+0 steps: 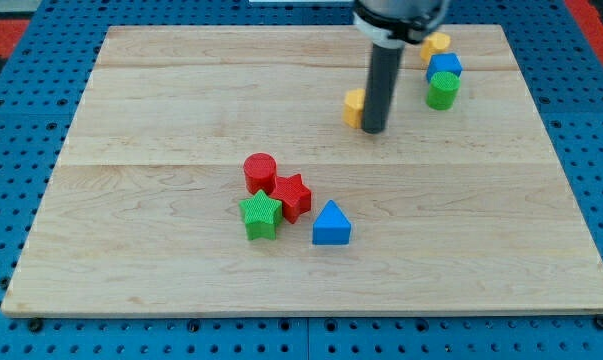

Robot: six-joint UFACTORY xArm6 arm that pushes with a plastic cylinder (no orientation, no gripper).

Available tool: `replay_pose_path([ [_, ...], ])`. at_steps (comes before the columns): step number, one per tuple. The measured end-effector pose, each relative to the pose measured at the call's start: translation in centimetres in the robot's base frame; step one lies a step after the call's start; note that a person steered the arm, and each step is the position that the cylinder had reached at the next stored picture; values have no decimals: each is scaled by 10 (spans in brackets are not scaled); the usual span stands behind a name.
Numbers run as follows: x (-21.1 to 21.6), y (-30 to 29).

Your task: Push the hexagon parallel to the green circle

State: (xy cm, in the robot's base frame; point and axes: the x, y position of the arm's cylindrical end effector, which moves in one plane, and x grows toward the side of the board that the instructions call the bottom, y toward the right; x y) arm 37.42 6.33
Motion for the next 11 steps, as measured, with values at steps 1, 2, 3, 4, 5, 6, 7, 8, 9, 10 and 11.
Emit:
replay_pose_path([
  [1, -10, -43],
  [2, -6, -15],
  [3, -15, 49],
  [4, -73, 14],
  [5, -70, -28],
  [6, -38, -89],
  [7, -24, -93],
  [8, -32, -93],
  [9, -76, -82],
  [10, -68, 16],
  [11, -14, -4],
])
